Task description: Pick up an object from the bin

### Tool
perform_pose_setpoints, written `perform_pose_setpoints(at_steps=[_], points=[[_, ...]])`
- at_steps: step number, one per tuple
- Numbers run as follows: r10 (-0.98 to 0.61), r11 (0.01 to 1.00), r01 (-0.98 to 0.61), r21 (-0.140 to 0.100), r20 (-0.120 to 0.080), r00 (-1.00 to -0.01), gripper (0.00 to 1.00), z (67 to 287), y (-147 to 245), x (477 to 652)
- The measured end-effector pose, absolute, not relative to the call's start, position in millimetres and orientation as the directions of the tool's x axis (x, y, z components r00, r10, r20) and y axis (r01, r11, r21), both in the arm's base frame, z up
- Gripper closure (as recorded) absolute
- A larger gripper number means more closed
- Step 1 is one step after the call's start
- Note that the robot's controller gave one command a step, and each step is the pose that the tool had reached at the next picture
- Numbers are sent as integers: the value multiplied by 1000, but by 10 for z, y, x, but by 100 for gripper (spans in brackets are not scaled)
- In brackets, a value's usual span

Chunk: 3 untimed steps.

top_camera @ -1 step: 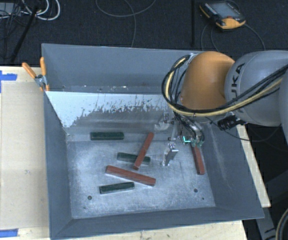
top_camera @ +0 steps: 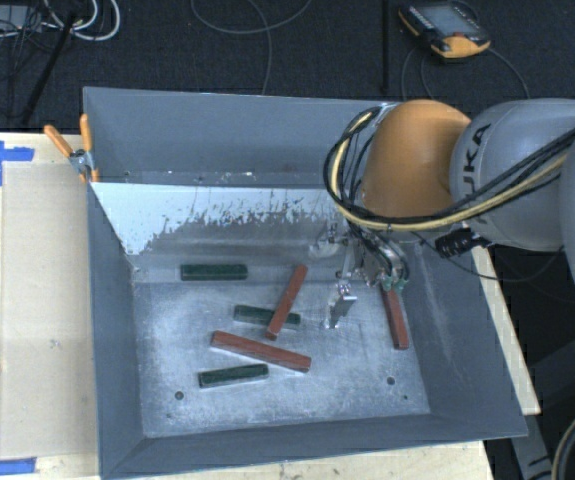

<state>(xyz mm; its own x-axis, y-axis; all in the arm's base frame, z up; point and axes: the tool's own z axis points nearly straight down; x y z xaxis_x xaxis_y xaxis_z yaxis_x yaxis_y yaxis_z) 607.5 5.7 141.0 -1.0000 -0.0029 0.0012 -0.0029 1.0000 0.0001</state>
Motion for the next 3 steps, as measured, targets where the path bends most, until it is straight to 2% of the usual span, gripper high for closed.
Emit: perform_pose_setpoints(at_steps=[1,2,3], points=[[-289,957,-289,-2,-3,-957,0,1019,345,6127],[-492,871,-492,1,0,-871,0,937,515,6153],[-641,768,-641,2,1,-768,0,1018,625,6019]])
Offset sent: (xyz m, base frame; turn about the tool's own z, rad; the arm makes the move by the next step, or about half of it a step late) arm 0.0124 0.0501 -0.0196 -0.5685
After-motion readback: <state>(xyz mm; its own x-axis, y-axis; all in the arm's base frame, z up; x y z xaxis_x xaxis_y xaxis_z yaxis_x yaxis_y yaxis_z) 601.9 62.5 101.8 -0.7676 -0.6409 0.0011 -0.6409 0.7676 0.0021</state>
